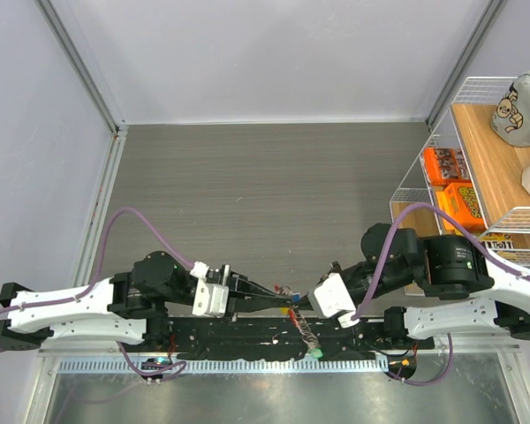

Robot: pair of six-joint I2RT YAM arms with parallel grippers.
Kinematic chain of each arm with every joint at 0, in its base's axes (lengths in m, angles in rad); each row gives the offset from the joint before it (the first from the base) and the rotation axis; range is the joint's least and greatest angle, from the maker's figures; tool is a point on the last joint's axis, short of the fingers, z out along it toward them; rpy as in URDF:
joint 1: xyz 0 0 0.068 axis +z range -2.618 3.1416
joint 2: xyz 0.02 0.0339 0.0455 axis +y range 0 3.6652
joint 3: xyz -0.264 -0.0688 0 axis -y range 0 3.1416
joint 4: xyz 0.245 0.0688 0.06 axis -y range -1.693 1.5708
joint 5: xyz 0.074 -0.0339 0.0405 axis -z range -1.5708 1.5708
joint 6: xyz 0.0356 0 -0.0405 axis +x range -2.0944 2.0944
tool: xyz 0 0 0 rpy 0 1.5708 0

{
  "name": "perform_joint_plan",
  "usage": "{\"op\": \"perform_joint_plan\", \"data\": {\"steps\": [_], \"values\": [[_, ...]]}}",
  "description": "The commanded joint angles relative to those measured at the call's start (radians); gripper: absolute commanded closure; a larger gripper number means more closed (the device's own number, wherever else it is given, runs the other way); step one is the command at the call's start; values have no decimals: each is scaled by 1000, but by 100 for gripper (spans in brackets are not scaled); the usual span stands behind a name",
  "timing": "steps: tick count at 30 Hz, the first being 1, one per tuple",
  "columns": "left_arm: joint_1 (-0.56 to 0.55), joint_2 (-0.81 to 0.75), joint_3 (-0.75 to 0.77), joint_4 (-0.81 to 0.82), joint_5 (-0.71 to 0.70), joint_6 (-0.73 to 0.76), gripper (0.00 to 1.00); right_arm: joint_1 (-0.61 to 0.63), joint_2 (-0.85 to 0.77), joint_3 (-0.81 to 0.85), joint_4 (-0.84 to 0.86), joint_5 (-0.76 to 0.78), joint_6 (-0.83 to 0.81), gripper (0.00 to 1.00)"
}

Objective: Put the keys on the keyring

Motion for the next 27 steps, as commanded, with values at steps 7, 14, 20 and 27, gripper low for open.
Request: {"op": "perform_joint_plan", "data": {"steps": [7, 14, 20, 27], "values": [[3, -6, -15, 87, 68, 35, 100, 4, 17, 90, 32, -66, 39, 95], [3, -12, -31, 120, 74, 31, 100, 4, 48, 111, 18, -69, 37, 94], [3, -29, -41, 130, 77, 28, 100, 6, 70, 118, 3, -75, 34, 94], [3, -37, -45, 134, 95, 20, 100, 4, 87, 130, -2, -67, 40, 95]]}}
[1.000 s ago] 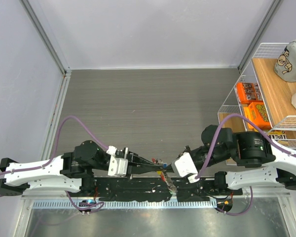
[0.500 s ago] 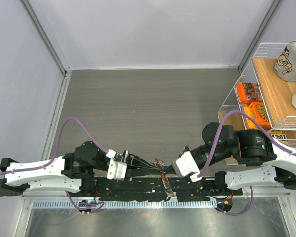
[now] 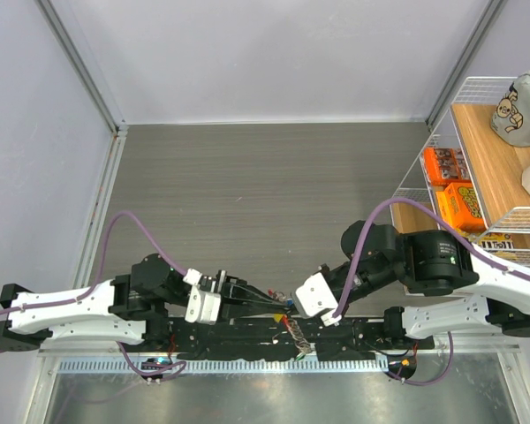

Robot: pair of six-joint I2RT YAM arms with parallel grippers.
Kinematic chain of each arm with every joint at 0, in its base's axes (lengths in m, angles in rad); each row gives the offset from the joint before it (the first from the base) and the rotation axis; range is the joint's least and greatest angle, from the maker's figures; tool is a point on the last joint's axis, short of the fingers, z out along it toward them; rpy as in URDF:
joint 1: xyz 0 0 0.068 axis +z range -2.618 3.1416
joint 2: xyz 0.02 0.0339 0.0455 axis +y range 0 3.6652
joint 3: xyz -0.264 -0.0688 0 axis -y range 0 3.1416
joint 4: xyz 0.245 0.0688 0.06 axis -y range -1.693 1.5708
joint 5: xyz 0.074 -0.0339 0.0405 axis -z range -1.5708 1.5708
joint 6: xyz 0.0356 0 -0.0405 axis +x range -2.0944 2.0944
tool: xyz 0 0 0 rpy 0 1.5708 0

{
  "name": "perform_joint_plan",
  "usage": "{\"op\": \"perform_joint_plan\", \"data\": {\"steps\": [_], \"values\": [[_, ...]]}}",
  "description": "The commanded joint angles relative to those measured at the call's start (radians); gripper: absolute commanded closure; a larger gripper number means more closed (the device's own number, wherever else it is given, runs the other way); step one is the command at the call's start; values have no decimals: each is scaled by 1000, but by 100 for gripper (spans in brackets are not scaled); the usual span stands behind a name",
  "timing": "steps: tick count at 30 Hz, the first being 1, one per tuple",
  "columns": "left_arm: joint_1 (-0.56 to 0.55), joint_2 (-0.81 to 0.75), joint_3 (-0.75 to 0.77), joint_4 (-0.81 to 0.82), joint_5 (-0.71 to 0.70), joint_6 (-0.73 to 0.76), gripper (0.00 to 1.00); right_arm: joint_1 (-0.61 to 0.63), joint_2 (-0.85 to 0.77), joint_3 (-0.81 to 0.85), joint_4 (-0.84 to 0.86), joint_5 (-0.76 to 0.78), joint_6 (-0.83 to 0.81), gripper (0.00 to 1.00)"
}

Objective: Put the keys on the keyring

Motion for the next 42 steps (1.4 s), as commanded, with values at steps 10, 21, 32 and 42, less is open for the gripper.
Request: {"op": "perform_joint_plan", "data": {"steps": [10, 21, 32, 42], "values": [[3, -7, -3, 63, 33, -2, 100, 2, -20, 62, 55, -8, 35, 94], [3, -10, -10, 67, 20, 5, 100, 2, -15, 85, 26, -48, 29, 95], [3, -18, -13, 82, 8, 9, 100, 2, 14, 94, -28, -65, 13, 95], [3, -19, -17, 95, 14, 1, 100, 2, 13, 87, -8, -67, 22, 95]]}}
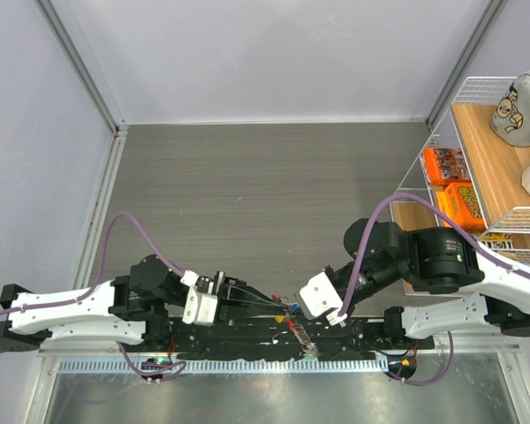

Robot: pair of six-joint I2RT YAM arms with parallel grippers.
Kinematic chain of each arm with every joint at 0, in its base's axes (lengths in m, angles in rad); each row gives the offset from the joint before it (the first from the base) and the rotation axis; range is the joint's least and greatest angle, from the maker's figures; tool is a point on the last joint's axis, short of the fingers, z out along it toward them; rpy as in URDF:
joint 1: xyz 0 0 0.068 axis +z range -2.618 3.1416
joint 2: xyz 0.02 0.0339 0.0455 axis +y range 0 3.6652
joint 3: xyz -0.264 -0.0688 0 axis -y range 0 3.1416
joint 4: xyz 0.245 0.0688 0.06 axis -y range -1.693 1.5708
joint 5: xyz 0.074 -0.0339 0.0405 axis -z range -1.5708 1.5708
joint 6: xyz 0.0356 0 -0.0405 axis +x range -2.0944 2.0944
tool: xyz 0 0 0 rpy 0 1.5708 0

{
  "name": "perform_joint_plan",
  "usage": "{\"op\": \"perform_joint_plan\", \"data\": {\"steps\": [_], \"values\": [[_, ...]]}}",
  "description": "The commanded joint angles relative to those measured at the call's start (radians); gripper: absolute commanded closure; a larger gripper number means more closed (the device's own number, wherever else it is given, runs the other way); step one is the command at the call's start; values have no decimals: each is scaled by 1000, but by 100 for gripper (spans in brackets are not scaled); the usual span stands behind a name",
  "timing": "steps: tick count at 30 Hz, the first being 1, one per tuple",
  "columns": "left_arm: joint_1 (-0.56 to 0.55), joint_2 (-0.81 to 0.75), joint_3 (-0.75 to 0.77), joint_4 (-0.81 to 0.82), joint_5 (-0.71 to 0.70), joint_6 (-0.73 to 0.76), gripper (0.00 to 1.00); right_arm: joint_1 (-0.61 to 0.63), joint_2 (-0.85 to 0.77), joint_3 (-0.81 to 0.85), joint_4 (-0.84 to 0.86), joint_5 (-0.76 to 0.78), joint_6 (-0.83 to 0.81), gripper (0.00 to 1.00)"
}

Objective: Put the keys on the keyring

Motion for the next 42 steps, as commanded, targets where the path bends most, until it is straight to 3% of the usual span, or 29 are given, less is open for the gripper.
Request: {"op": "perform_joint_plan", "data": {"steps": [1, 26, 42], "values": [[3, -8, -1, 69, 0, -1, 100, 4, -1, 35, 63, -17, 4, 94], [3, 7, -3, 46, 74, -30, 100, 2, 35, 83, 80, 14, 10, 95], [1, -13, -15, 50, 111, -53, 100, 1, -34, 32, 154, 96, 59, 94]]}}
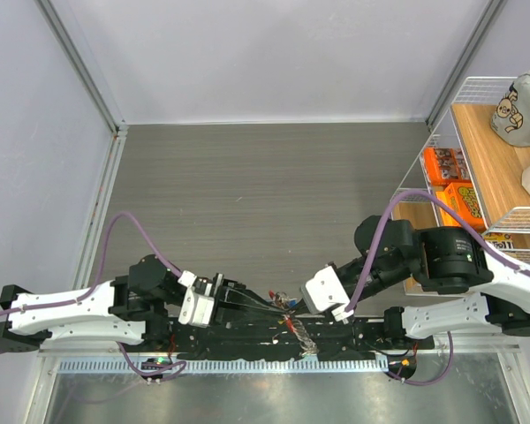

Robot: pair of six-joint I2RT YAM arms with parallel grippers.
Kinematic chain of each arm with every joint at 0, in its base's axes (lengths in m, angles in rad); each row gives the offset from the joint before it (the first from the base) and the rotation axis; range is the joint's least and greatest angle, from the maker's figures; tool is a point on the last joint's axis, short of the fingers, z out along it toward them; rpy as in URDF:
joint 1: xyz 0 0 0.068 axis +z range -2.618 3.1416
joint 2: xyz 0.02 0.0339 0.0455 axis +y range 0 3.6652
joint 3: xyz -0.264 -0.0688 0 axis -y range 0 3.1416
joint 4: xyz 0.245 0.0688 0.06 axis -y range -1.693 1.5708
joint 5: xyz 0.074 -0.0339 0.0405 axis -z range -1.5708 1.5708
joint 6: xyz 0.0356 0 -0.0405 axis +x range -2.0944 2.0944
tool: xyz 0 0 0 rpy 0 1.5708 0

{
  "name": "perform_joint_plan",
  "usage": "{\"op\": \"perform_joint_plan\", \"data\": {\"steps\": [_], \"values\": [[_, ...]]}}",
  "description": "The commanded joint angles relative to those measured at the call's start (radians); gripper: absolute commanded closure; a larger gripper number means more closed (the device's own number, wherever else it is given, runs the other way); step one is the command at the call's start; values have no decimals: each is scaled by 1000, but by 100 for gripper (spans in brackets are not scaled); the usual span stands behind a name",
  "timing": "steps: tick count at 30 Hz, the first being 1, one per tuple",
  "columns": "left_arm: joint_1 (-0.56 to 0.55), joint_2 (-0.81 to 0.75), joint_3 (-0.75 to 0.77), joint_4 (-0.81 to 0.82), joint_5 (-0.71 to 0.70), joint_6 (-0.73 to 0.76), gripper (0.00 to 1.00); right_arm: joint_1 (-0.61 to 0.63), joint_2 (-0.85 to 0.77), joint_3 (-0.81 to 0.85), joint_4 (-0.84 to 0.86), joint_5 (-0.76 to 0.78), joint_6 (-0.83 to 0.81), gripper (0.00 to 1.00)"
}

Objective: Put the keys on the keyring

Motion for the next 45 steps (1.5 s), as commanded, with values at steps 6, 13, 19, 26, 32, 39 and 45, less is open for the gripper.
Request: {"op": "perform_joint_plan", "data": {"steps": [6, 13, 19, 26, 32, 39, 45], "values": [[-2, -10, -12, 34, 46, -29, 100, 2, -49, -5, 178, 101, 56, 94], [-2, -7, -16, 25, 12, -26, 100, 1, -130, -77, 321, 156, 117, 95], [-2, -4, -24, 28, -115, -6, 99, 2, -193, -181, 507, 228, 232, 95], [-2, -18, -38, 39, -291, 16, 93, 4, -271, -339, 727, 279, 366, 94], [-4, -47, -44, 53, -334, 0, 83, 2, -310, -411, 821, 320, 421, 94], [-2, -81, -13, 28, -368, -37, 67, 2, -362, -474, 907, 343, 444, 94], [-4, -89, 42, 10, -408, -75, 61, 2, -422, -563, 1022, 346, 437, 94]]}}
